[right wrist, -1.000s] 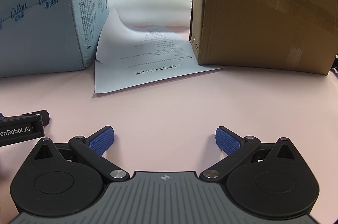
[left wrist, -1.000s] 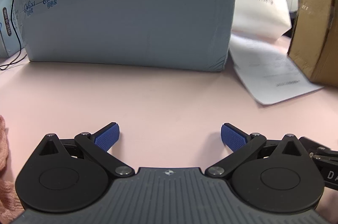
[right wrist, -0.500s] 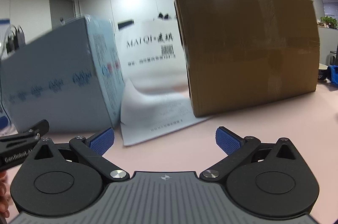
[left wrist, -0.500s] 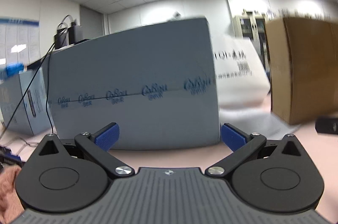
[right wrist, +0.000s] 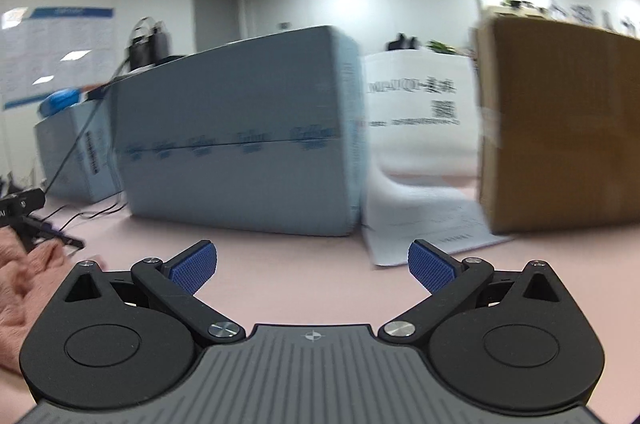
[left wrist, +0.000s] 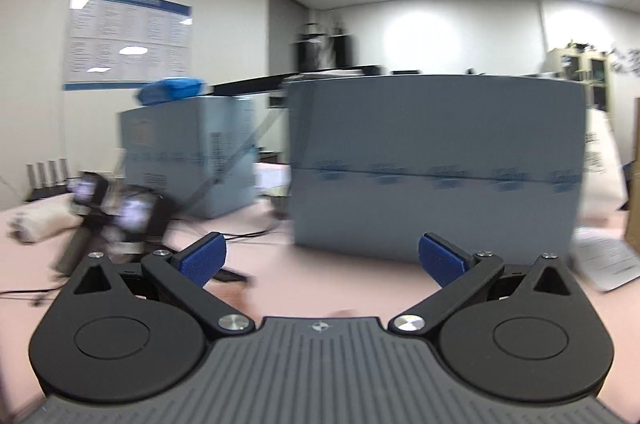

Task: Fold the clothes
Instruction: 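Lower both open grippers over the pink knit sweater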

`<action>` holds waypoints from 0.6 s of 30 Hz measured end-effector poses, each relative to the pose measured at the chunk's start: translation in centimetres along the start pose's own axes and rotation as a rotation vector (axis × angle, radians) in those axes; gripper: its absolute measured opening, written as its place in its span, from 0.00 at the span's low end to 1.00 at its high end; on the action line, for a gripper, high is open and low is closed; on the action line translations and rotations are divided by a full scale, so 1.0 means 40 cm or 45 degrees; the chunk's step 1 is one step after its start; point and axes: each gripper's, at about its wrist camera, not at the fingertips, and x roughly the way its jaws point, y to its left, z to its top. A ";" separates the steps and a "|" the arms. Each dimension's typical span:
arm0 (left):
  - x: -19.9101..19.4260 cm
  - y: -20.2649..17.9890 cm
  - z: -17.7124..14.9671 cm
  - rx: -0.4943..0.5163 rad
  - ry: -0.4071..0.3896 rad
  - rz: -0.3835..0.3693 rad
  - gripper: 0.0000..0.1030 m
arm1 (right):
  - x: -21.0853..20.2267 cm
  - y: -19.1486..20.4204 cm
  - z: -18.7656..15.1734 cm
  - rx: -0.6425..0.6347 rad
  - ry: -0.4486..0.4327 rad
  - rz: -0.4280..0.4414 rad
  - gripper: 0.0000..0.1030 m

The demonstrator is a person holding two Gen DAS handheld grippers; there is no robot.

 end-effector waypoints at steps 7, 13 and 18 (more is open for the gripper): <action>-0.056 0.130 0.007 -0.117 0.017 0.013 1.00 | 0.024 0.140 0.016 -0.067 -0.013 0.140 1.00; -0.089 0.133 0.001 -0.082 -0.003 -0.007 1.00 | 0.020 0.204 0.018 -0.107 -0.015 0.204 1.00; -0.091 0.136 -0.020 -0.070 0.045 -0.044 1.00 | 0.014 0.235 0.011 -0.138 -0.008 0.245 1.00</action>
